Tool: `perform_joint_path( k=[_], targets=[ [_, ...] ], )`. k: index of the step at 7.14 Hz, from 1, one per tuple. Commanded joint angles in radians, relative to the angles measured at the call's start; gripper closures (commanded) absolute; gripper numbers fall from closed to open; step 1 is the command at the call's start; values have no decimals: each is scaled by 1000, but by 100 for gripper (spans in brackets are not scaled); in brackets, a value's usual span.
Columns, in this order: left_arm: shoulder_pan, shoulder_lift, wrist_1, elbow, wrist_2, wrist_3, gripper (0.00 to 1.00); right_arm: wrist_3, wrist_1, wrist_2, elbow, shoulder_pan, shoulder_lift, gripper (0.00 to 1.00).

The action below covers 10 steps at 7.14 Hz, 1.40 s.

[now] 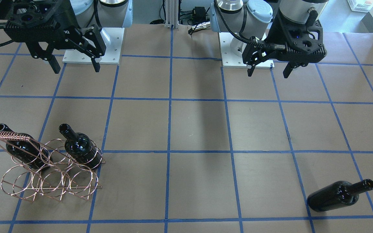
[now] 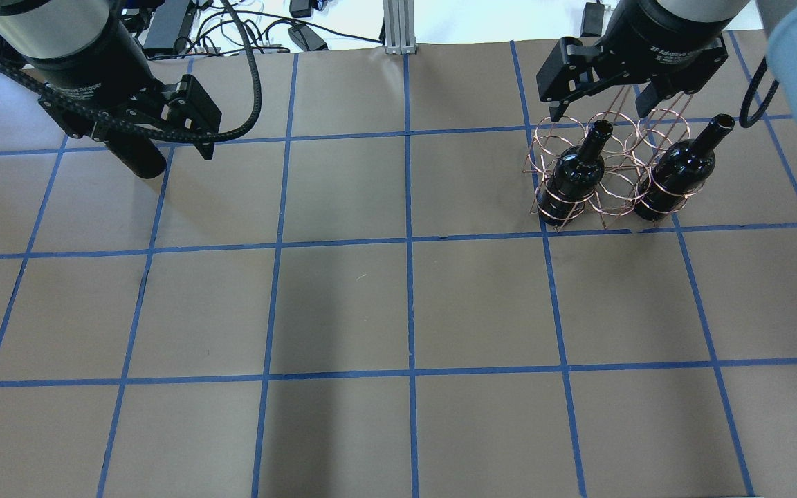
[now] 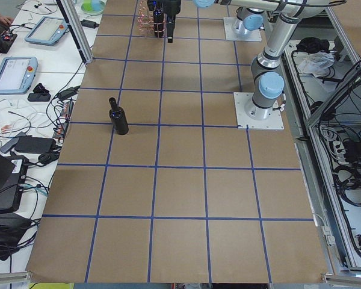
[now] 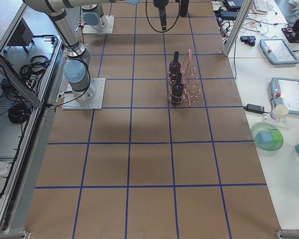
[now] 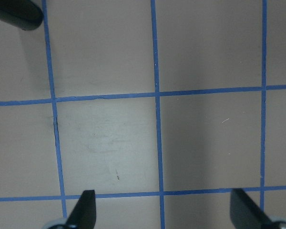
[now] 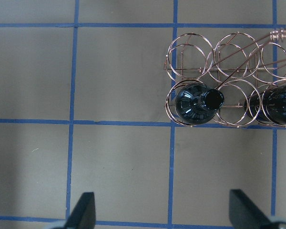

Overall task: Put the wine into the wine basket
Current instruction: 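Move the left gripper down toward the loose dark wine bottle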

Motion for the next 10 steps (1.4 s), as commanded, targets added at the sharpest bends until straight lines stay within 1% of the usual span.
perform_joint_path(
  k=[1, 3, 4, 5, 7, 9, 10],
  targets=[
    [-1, -4, -2, -2, -5, -1, 0, 1, 55, -2, 0, 0, -17, 0],
    [14, 0, -19, 2, -2, 22, 0, 1, 83, -30, -2, 0, -23, 0],
    [37, -4, -11, 2, -10, 102, 0, 1, 120, -42, -2, 0, -34, 0],
    [89, -8, -17, 6, -14, 124, 0, 1, 128, -42, -2, 0, -34, 0],
    [172, -5, -17, 46, -17, 128, 0, 3, 129, -42, -2, -2, -33, 0],
    [276, -49, -3, 106, -19, 256, 0, 3, 128, -42, 0, -2, -33, 0],
    [360, -70, 51, 115, -33, 264, 0, 3, 129, -42, 0, 0, -33, 0]
  ],
)
